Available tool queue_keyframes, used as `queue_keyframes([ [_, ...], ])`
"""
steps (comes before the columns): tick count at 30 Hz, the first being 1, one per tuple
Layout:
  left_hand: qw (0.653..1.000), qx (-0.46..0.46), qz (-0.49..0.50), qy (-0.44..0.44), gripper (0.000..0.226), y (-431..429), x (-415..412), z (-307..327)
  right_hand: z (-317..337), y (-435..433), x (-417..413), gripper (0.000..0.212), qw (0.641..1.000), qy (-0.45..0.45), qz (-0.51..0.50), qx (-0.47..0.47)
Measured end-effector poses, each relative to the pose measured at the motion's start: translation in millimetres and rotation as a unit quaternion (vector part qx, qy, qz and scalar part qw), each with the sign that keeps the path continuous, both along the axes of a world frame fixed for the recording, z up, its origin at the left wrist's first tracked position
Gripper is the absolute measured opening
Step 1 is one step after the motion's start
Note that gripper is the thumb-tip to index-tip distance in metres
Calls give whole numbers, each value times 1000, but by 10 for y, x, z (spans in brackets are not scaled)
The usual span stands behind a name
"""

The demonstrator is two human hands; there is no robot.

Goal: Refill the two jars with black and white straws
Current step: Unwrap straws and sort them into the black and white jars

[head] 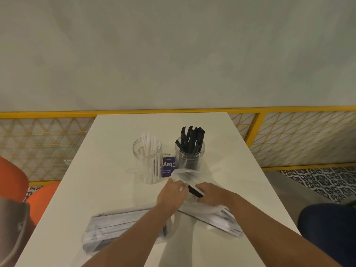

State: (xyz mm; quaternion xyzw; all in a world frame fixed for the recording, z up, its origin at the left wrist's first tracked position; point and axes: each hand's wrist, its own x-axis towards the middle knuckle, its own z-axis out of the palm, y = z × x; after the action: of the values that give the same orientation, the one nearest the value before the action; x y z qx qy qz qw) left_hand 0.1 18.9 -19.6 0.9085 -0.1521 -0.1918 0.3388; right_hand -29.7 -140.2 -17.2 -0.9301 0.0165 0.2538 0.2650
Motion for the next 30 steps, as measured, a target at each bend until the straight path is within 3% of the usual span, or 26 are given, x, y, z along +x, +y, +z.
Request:
queue_keyframes([
  [2, 1000, -5, -1, -12, 29, 13, 5, -2, -9, -2, -5, 32, 1000, -5, -2, -2],
  [6, 998, -3, 59, -21, 43, 101, 68, -45, 8, -29, -28, 22, 1000, -8, 10, -17],
  [7, 997, 7, 70, -22, 42, 117, 78, -50, 14, -48, -34, 15, 1000, -8, 8, -3],
  [13, 997, 62, 48, -8, 22, 159, 77, -87, 136, -78, -15, 21, 989, -8, -80, 124],
  [18, 997, 68, -6, -24, 16, 102, 63, -60, 343, -7, 94, 16, 968, -101, -129, 192],
  [26, 997, 52, -17, -60, 28, 80, 86, -11, 847, 174, 224, 12, 926, -214, -152, 271],
  [30, 988, -43, -28, -147, 50, 50, 48, 217, 1080, 239, 255, 11, 905, -243, -151, 316],
])
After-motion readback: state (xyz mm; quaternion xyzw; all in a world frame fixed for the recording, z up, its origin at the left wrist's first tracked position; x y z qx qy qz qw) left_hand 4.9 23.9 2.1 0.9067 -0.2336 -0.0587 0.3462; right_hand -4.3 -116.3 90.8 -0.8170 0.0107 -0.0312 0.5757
